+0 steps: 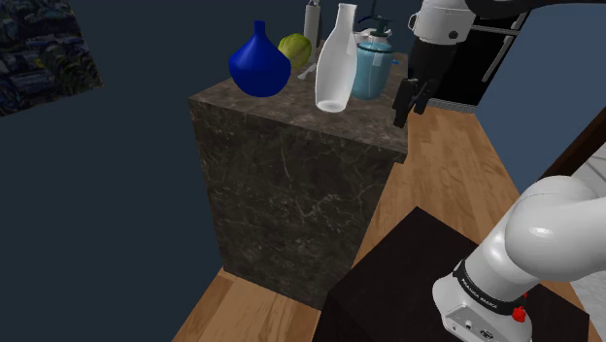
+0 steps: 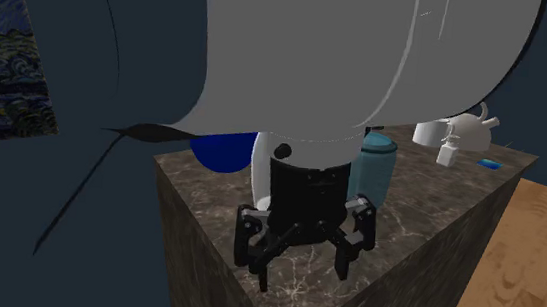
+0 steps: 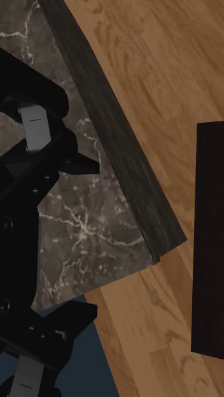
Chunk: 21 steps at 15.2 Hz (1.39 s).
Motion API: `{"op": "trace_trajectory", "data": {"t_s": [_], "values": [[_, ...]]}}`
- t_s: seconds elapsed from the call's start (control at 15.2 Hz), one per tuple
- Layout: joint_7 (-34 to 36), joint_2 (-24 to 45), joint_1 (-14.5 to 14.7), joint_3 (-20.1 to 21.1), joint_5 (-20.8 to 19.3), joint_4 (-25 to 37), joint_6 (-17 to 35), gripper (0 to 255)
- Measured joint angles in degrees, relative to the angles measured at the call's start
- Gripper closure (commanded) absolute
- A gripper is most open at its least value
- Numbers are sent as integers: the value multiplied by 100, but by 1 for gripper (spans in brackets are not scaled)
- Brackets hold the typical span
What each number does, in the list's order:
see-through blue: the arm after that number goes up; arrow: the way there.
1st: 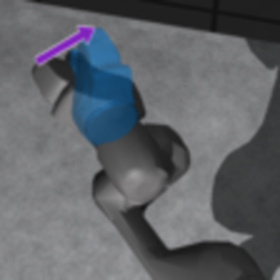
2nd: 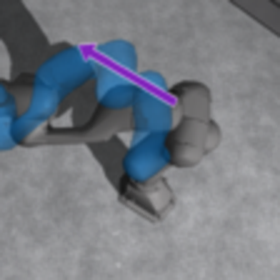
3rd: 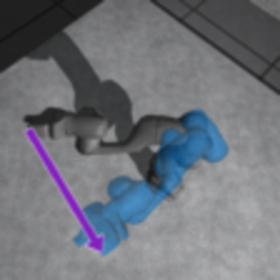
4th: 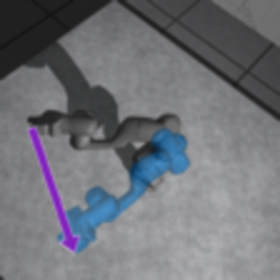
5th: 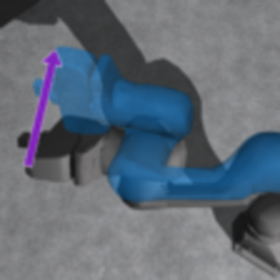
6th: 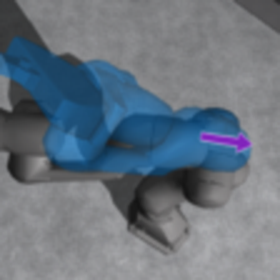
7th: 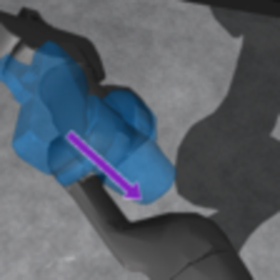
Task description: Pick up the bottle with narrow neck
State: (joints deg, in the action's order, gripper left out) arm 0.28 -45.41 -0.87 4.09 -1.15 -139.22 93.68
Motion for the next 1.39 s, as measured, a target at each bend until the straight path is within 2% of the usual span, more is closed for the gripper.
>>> {"op": "trace_trajectory", "data": {"t_s": [0.26, 0.59, 0.92, 1.39], "values": [[-71, 376, -25, -49, -18, 466, -59, 0], [-131, 1351, -43, -65, 7, 1679, -228, 0], [-258, 2301, -68, -124, 16, 3097, -622, 0], [-383, 3888, -83, -158, 52, 5667, -1507, 0]]}}
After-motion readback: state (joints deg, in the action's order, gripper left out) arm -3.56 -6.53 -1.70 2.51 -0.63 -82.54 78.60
